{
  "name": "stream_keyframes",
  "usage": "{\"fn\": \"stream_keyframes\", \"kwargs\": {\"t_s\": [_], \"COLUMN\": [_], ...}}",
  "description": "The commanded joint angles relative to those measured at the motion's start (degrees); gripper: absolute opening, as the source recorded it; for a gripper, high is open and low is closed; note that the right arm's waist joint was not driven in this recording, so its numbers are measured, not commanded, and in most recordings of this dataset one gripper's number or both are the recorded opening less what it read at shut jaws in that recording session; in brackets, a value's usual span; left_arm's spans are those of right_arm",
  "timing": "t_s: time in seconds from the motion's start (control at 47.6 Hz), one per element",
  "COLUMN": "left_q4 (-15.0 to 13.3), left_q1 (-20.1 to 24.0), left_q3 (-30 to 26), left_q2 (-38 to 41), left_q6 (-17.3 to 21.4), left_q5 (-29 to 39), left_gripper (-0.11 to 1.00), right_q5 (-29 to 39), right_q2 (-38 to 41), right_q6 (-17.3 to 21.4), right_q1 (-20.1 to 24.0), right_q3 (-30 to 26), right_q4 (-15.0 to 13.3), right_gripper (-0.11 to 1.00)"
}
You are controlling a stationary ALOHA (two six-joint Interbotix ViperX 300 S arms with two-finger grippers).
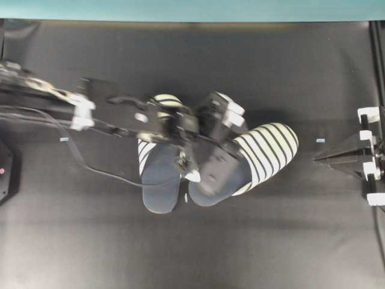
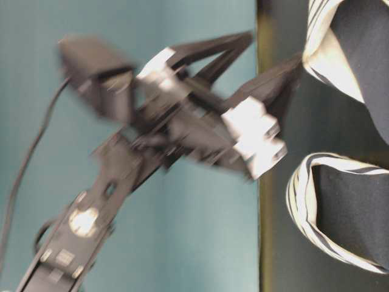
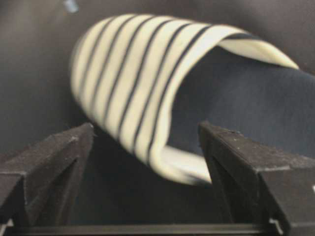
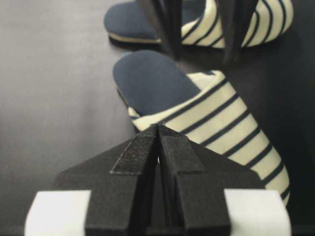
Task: Arrange the slippers with the left arm.
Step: 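Move the left gripper over and grasp the right slipper's striped upper, then rotate the right slipper straight and place it beside the left slipper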
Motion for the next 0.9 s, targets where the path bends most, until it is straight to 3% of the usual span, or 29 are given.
{"fn": "stream_keyframes", "kwargs": {"t_s": [0.0,0.399,0.505,0.631,0.715,0.883], "left_q4": [0.09,0.09,0.09,0.09,0.09,0.09], "left_q1": [-0.26,0.35,0.00,-0.35,-0.35,-0.26], "left_q3": [-3.69,-7.12,-7.12,-7.21,-7.47,-9.76], "left_q2": [2.90,7.65,7.65,7.47,7.21,4.66], "left_q6": [0.26,-0.53,-0.62,-1.58,-2.99,-9.05], "left_q5": [0.09,0.70,0.70,0.79,1.14,5.36], "left_gripper": [0.84,0.79,0.62,0.24,0.04,0.01], "right_q5": [-0.53,-0.70,-0.97,-0.97,-0.70,0.00], "right_q2": [0.26,0.26,0.26,0.09,0.09,-0.18], "right_q6": [0.53,0.53,0.53,0.53,0.62,2.02], "right_q1": [0.00,0.09,0.00,0.00,0.00,0.00], "right_q3": [-0.88,-0.79,-0.79,-0.79,-0.79,-0.70], "right_q4": [0.09,0.09,0.09,0.09,0.09,0.18], "right_gripper": [0.00,0.00,0.00,0.00,0.00,0.00]}}
